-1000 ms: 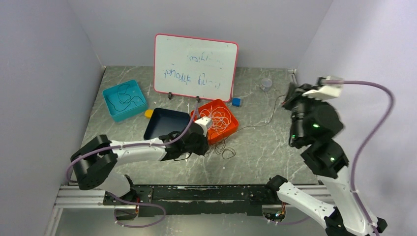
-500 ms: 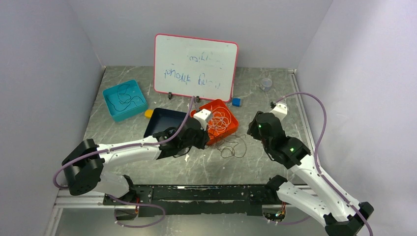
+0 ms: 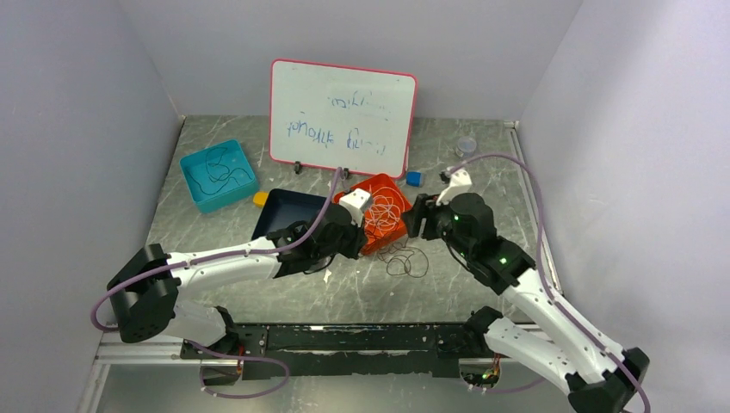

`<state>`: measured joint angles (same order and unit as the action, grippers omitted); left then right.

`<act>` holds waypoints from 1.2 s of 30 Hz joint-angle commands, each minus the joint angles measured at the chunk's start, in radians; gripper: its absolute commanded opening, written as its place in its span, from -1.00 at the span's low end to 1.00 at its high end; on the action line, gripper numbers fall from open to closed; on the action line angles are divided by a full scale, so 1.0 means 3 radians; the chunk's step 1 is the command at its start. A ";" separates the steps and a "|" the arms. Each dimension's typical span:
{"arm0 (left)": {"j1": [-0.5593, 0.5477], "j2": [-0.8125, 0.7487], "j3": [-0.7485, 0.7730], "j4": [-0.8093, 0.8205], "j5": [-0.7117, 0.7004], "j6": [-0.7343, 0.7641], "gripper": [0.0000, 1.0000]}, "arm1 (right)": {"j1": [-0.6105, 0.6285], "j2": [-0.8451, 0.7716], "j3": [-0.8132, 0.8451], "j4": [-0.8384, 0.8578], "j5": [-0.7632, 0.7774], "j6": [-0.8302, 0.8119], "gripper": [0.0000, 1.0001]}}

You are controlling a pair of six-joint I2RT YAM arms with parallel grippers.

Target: Untangle the cables

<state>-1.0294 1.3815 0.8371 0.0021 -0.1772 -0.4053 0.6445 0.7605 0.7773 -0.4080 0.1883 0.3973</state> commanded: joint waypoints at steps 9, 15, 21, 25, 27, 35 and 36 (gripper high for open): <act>0.0007 -0.0060 0.0098 0.0091 0.0155 0.0073 -0.86 | 0.0003 0.0408 -0.0284 0.0781 -0.0869 -0.0533 0.25; 0.0009 -0.0076 0.0086 0.0141 0.0251 0.0093 -0.86 | 0.0004 0.0611 -0.0477 0.1119 -0.0796 -0.0523 0.20; 0.0010 -0.0136 0.0020 0.0200 0.0295 0.0093 -0.86 | 0.0003 0.0667 -0.0597 0.1505 -0.0618 -0.0319 -0.45; 0.0010 -0.0156 -0.0026 0.0157 0.0111 0.0027 -0.84 | 0.0002 0.0539 -0.0554 0.1352 -0.0431 -0.0043 -1.00; 0.0015 -0.0185 -0.0078 0.0153 -0.0045 -0.0052 -0.75 | 0.0001 0.0451 -0.0542 0.1186 -0.0288 0.0114 -1.00; 0.0113 -0.0338 -0.0182 0.0189 -0.0155 -0.0295 -0.28 | 0.0006 0.0127 -0.0472 0.0623 0.0192 0.0586 -1.00; 0.0128 -0.0362 -0.0192 0.0192 -0.0152 -0.0304 -0.25 | 0.0008 0.0121 -0.0452 0.0552 0.0240 0.0616 -1.00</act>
<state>-1.0103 1.3140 0.7910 0.0254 -0.1875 -0.4572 0.6445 0.8257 0.6022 -0.1501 0.1543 0.4923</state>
